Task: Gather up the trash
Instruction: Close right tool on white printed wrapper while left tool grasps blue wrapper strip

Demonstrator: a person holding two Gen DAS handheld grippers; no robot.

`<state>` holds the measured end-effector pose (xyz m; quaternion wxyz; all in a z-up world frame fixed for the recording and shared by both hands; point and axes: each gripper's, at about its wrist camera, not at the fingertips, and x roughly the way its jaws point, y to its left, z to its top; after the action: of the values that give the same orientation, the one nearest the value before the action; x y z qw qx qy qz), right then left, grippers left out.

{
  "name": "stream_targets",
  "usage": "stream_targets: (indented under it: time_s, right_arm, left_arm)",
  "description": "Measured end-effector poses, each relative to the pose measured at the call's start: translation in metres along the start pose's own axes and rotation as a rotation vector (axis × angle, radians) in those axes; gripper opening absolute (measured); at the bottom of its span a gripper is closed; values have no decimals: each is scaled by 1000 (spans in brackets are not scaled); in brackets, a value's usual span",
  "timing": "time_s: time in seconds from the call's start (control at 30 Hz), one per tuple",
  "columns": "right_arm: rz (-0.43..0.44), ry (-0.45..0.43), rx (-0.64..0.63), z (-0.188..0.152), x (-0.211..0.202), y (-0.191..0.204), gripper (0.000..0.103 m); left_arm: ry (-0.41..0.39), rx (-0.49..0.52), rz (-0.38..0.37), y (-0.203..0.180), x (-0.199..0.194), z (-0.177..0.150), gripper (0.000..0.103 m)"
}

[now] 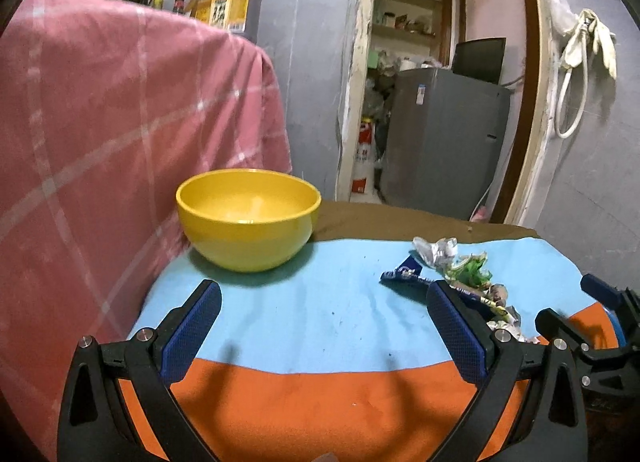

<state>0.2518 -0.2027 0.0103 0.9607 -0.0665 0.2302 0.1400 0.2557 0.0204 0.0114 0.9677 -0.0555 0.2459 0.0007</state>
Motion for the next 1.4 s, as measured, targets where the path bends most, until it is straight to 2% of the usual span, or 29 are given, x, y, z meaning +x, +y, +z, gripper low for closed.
stream_targets:
  time_s: [0.1,0.2,0.4,0.47,0.53,0.7,0.9,1.13,1.4]
  right_arm:
    - [33,36,46,-2,6,-7,103]
    - [88,67,96,-3,10,-12,96]
    - [202,149,99,-8,21,0,70]
    - [218,167,81,-9,23,6,62]
    - [240,180,68,-10,24,11,47]
    - [267,211,59,-15,24,15,25]
    - [259,218,48,-22,14,8,21]
    - [223,211,59,-30,-4,-16,20]
    - [154,192,164,-35,-12,-58,20]
  left_arm:
    - [27,-16,-1,3,3,-1,101]
    - [60,-31,-2,5,8,-1,101]
    - [111,-74,0,12,15,-3,101]
    - [125,-84,-2,14,17,-3,101]
    - [137,-88,-3,15,18,-4,101]
    - [155,-71,-16,9,20,-4,101]
    - [171,-38,-64,-5,22,-5,101]
    - [193,-2,-102,-22,27,-6,101]
    - [257,57,-176,-40,45,-6,101]
